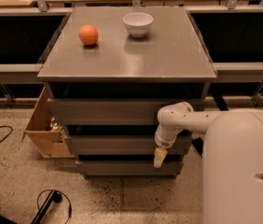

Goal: Open middle drawer

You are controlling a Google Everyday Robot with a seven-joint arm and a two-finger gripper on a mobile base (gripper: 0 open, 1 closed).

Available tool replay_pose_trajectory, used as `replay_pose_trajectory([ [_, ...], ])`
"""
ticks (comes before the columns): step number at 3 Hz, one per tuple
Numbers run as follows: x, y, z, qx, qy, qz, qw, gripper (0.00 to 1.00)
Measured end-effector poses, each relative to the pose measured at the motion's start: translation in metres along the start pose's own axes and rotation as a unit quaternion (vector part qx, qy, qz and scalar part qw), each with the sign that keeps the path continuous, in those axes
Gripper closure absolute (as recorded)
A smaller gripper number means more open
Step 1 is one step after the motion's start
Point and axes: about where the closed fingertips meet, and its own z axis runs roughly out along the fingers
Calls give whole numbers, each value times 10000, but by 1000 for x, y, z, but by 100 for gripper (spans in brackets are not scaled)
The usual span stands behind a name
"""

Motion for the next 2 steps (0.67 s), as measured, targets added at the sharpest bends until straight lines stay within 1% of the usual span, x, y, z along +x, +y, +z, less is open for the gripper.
replay_pose_trajectory([
  [1, 21, 24, 3, -46, -101, 304, 9995, 50],
  [2, 20, 22, 1, -46, -101, 304, 9995, 73],
])
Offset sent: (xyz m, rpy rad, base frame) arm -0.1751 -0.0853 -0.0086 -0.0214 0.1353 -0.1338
